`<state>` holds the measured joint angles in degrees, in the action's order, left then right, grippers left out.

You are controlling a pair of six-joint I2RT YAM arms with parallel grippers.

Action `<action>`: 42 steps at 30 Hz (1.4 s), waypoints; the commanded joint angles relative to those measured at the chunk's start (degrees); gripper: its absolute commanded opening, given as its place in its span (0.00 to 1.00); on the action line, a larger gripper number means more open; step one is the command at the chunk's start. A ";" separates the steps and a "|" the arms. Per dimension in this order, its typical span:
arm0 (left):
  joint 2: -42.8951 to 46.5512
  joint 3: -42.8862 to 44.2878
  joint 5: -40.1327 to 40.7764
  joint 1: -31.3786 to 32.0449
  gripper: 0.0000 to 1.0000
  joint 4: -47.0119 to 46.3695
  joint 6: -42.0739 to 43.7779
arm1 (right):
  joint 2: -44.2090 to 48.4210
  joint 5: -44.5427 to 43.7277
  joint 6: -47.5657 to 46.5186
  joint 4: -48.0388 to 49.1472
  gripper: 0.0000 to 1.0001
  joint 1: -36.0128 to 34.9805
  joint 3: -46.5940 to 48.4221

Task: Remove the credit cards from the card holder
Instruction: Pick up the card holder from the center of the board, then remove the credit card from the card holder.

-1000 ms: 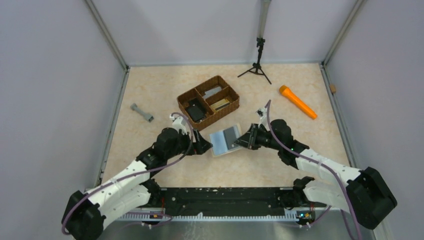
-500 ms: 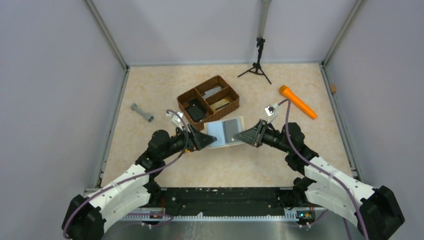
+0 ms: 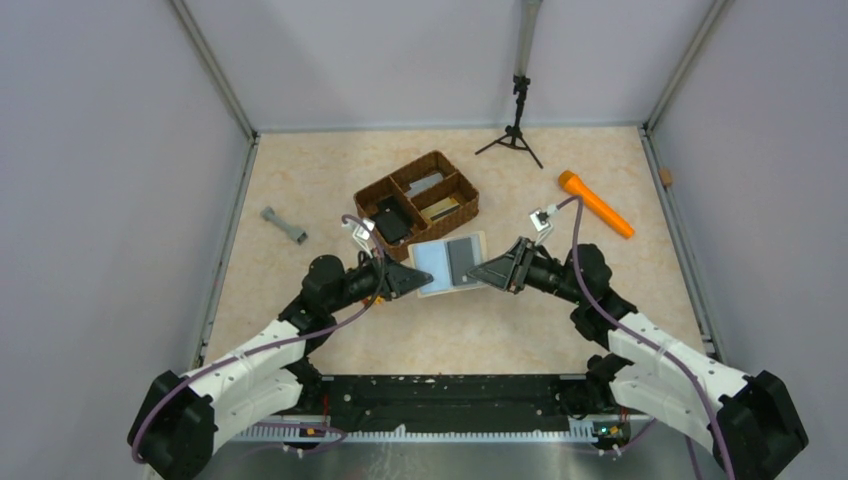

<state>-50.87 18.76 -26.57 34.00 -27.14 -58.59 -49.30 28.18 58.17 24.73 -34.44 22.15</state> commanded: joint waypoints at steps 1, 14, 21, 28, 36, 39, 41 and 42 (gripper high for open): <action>1.17 2.00 0.04 -0.12 0.00 -2.99 1.02 | 0.38 2.96 -1.10 2.64 0.35 -0.04 1.92; 2.58 1.10 0.96 -0.15 0.00 -2.48 1.00 | 2.39 -0.50 -0.41 0.80 0.35 -0.07 0.97; 2.68 0.91 0.08 -0.08 0.00 -3.89 0.66 | 2.28 -1.10 -0.97 -1.07 0.21 -0.02 1.53; 2.62 1.17 -1.23 -0.13 0.00 -4.69 0.32 | 0.62 -1.11 -3.34 -4.65 0.26 -0.04 3.04; 0.60 1.76 -3.01 -0.09 0.00 -5.28 0.98 | -1.74 0.64 -2.90 -2.25 0.21 -0.07 2.45; -0.18 1.73 -2.81 -0.10 0.00 -4.72 1.22 | -0.87 1.45 -1.70 1.11 0.27 -0.02 1.53; -0.80 1.79 -2.66 -0.15 0.00 -4.10 1.53 | 0.09 1.46 -1.62 1.63 0.33 -0.04 1.40; -1.18 1.72 -2.72 -0.15 0.00 -4.11 1.54 | 0.65 1.25 -1.65 1.37 0.34 -0.06 1.38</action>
<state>-51.18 18.76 -28.14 34.00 -26.98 -58.11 -50.96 28.42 56.03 21.04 -34.44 22.59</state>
